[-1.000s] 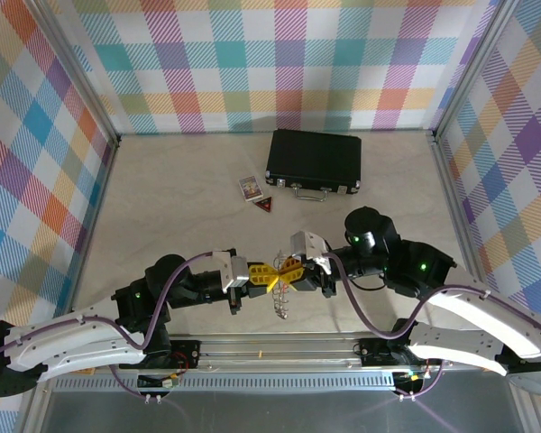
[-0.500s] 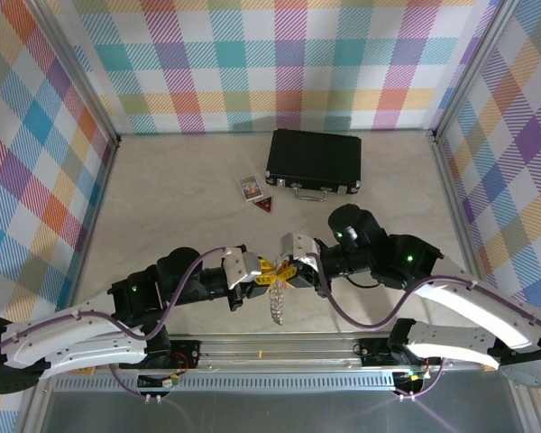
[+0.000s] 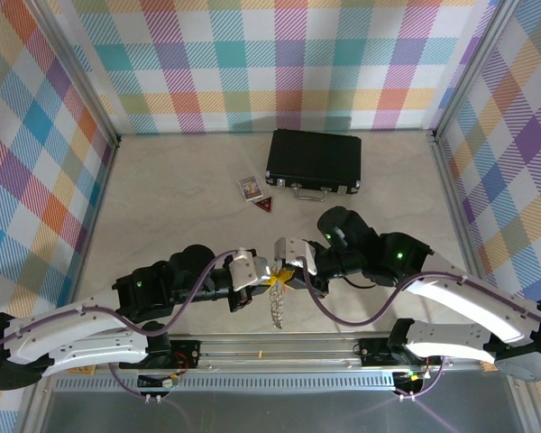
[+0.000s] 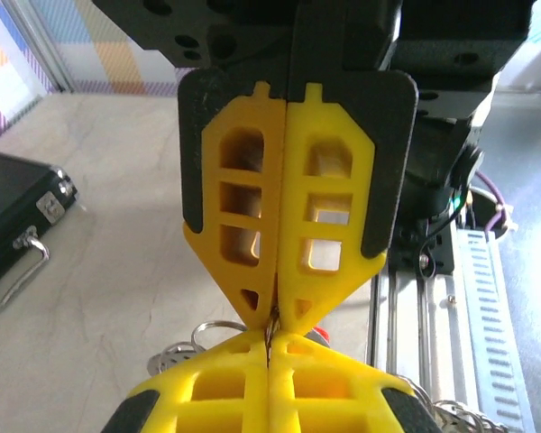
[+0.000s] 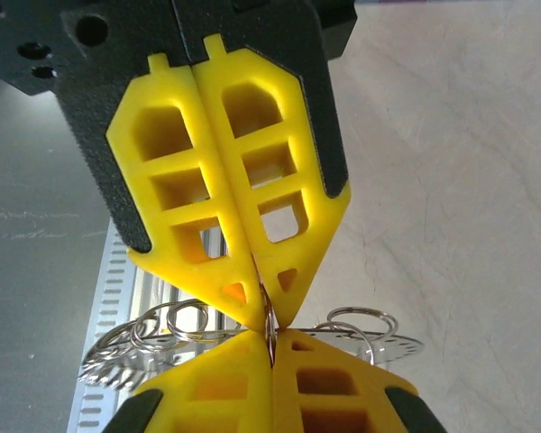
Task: Put the keys on the keyring
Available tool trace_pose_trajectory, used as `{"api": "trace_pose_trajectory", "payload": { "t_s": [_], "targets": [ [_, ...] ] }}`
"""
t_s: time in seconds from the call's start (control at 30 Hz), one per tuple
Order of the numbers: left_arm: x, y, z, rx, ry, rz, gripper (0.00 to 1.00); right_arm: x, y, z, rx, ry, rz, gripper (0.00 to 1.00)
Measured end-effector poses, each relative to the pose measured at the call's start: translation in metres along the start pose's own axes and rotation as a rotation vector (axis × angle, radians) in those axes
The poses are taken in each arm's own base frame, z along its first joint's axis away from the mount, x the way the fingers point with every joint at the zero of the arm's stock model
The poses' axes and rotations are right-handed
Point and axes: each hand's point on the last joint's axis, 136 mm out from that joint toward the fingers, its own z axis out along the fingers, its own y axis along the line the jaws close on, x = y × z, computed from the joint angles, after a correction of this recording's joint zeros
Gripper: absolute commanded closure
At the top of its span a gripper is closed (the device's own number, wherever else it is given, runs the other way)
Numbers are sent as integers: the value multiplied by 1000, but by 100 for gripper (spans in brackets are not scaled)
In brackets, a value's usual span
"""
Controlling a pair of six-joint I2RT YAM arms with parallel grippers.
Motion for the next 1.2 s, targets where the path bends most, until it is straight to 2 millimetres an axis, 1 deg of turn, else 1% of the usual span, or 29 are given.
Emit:
{"api": "trace_pose_trajectory", "payload": {
  "t_s": [0.07,0.13,0.23,0.33,0.47,0.53,0.7,0.97,1.2],
  "targets": [
    [-8,-1,-8,3,-57,-7,100,-10,2,-4,-2,-49,-13,82],
    [-16,-2,-18,2,-114,-13,100,-19,6,-10,-5,-92,-22,79],
    [-26,-2,-30,-1,-189,-18,100,-28,10,-17,-17,-147,-32,72],
    [-29,-4,-33,8,-230,-16,100,-35,14,-19,-37,-180,-25,65],
    [-30,-9,-30,32,-248,-12,100,-43,15,-21,-44,-217,-16,57],
    [-29,-10,-27,43,-247,-10,100,-47,15,-23,-44,-237,-12,57],
    [-30,-14,-28,61,-266,-6,100,-51,15,-24,-49,-256,-5,61],
    [-39,-17,-39,77,-320,4,100,-54,17,-25,-59,-268,-7,64],
    [-42,-19,-41,87,-332,7,100,-52,18,-18,-88,-257,0,78]
  ]
}}
